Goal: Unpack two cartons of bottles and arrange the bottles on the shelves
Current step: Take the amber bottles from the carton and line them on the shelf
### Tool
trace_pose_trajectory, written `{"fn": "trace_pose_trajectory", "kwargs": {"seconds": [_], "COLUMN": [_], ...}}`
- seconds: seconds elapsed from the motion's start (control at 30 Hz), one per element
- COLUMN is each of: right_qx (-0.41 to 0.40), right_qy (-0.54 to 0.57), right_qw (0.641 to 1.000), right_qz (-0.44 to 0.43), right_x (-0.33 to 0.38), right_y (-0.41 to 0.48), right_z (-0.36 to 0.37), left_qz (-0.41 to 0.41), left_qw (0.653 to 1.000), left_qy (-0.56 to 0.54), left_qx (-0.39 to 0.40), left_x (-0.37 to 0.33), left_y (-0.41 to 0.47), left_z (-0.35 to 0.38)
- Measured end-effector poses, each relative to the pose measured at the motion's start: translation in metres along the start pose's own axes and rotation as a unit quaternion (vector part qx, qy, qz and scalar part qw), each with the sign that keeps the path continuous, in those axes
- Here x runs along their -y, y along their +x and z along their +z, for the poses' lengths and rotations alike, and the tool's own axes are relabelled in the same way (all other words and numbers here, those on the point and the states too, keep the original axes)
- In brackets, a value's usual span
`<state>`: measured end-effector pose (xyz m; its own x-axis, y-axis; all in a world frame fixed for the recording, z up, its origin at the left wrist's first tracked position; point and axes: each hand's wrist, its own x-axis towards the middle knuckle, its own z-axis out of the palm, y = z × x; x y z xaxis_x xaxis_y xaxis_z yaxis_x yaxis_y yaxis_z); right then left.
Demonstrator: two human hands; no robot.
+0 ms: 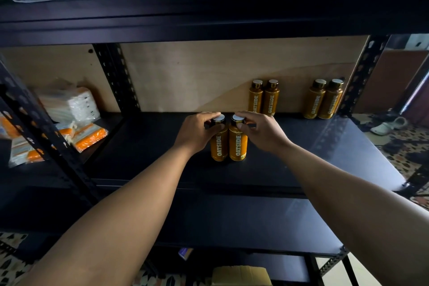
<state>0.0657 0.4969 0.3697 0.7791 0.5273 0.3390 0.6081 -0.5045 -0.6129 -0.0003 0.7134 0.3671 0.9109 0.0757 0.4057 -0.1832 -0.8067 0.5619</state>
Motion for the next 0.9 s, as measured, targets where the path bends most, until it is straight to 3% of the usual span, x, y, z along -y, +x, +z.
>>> {"fn": "trace_pose_trajectory", "kwargs": {"seconds": [0.23, 0.4, 0.9], "right_qx": [-0.026, -0.089, -0.065], "right_qy": [0.011, 0.026, 0.078], "right_qw": [0.999, 0.994, 0.991], "right_qz": [-0.017, 0.063, 0.085], "right_x": [-0.007, -0.021, -0.028], "right_y": [-0.008, -0.048, -0.053], "right_z": [0.011, 0.044, 0.085], "left_qz": [-0.035, -0.069, -0.082], "left_qw": [0.999, 0.997, 0.996], "left_qy": [0.029, 0.04, 0.004], "left_qx": [0.003, -0.005, -0.024], "left_x": [-0.002, 0.01, 0.023], "left_y": [-0.014, -0.053, -0.074], "left_z": [-0.001, 0.025, 0.065]}}
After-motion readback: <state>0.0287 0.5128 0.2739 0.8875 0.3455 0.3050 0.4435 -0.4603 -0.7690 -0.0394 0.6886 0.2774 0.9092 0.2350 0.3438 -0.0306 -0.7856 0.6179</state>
